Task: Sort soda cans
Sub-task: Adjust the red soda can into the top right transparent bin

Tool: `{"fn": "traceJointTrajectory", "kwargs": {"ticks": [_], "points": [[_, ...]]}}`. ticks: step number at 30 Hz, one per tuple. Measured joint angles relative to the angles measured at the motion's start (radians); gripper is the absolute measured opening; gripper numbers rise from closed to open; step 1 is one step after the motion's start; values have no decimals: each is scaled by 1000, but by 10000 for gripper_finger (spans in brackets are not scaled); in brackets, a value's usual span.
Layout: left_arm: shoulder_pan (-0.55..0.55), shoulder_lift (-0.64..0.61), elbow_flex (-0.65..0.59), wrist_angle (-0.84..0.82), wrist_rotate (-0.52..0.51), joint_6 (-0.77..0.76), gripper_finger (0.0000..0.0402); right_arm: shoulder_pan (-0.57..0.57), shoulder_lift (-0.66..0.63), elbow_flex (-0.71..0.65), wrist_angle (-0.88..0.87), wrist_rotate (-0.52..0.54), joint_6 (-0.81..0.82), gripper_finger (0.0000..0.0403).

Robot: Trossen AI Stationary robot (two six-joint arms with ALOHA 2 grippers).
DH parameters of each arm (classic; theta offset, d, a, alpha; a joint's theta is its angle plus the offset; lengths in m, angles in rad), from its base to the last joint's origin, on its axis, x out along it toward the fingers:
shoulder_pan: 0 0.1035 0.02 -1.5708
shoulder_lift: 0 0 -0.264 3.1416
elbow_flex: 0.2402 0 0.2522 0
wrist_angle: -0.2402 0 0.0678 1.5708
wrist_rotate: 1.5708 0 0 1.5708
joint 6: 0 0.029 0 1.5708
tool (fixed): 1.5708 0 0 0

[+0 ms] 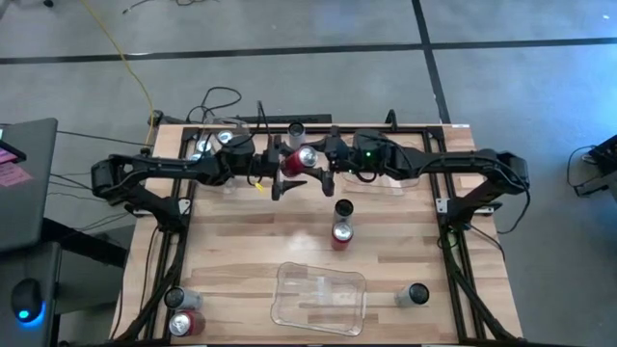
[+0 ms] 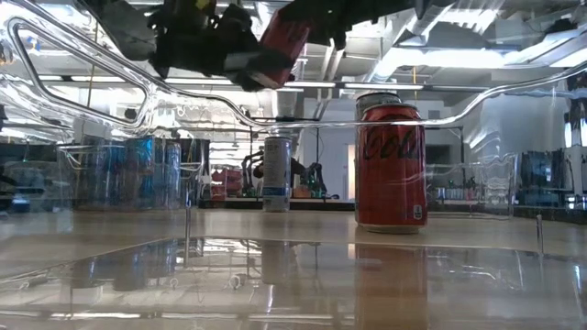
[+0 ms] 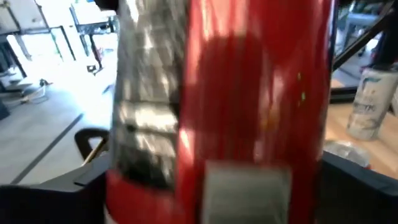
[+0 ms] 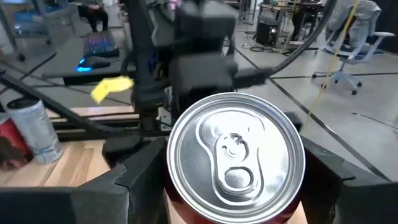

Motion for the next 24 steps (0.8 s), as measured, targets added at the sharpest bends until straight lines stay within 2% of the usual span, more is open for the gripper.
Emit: {"fn": "traceJointTrajectory", "kwargs": {"ticks": [2, 6, 11, 15, 19, 24], "points": [[11, 0, 0, -31, -16, 11, 395, -7, -11, 0, -5, 8, 9, 283], [39, -45, 0, -113, -54, 34, 392, -21, -81, 3, -98, 86, 3, 283], [76, -153, 0, -220, -57, 39, 391, -35, -205, 3, -294, 189, 25, 283], [98, -238, 1, -279, -58, 32, 391, -29, -297, 1, -518, 327, 113, 283], [104, -290, 1, -340, -73, 31, 391, -21, -404, -77, -634, 422, 215, 283], [104, -302, 1, -374, -147, 35, 391, -32, -548, -247, -656, 452, 324, 283]]}}
